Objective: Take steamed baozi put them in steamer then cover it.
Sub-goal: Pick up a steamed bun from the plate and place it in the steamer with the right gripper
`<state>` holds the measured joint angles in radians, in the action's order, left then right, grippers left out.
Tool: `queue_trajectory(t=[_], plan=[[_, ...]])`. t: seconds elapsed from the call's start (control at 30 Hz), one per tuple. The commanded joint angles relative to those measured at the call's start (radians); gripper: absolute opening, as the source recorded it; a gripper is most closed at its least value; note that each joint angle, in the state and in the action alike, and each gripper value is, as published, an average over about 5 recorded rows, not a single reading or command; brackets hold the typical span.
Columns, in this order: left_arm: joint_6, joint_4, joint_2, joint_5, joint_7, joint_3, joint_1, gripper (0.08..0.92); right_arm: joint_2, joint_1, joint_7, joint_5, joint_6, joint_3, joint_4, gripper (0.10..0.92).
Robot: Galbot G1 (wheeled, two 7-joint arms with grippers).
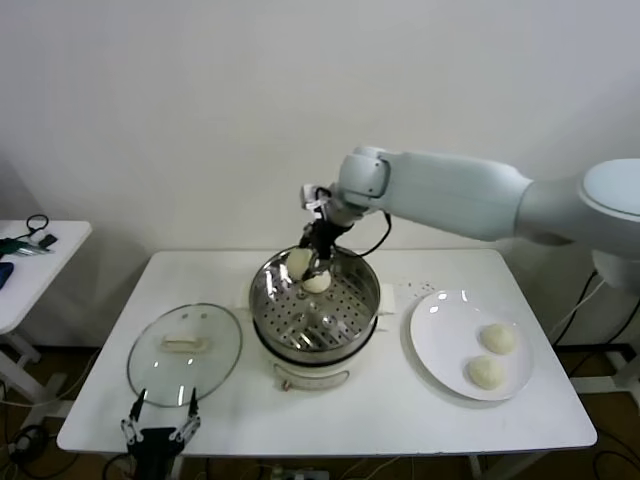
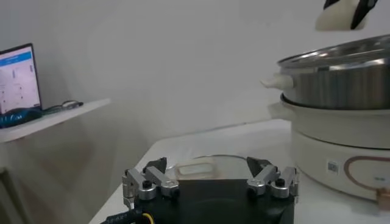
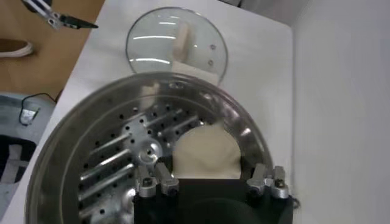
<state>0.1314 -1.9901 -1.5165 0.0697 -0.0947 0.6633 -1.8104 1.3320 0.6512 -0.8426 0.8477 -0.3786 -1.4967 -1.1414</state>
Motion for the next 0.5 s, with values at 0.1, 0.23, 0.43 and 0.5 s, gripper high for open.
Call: queue_trajectory(t=[0.1, 0.23, 0.43, 0.5], plan=[[-0.001, 0.005, -0.002, -0.008, -0.003, 0.002, 0.005, 0.823, 0.088, -0.066, 0.041, -0.005, -0.030, -0.054, -0.005, 0.704], [0.001, 0.009, -0.001, -0.013, -0.004, 0.004, 0.004, 0.823, 0.096, -0.083, 0.051, -0.013, -0.039, -0.053, -0.002, 0.704], [0.002, 0.010, -0.001, -0.015, -0.004, 0.005, 0.002, 0.823, 0.110, -0.102, 0.055, -0.021, -0.041, -0.035, 0.030, 0.708], [0.002, 0.010, 0.000, -0.015, -0.004, 0.006, 0.002, 0.823, 0.111, -0.104, 0.054, -0.024, -0.041, -0.032, 0.036, 0.710]])
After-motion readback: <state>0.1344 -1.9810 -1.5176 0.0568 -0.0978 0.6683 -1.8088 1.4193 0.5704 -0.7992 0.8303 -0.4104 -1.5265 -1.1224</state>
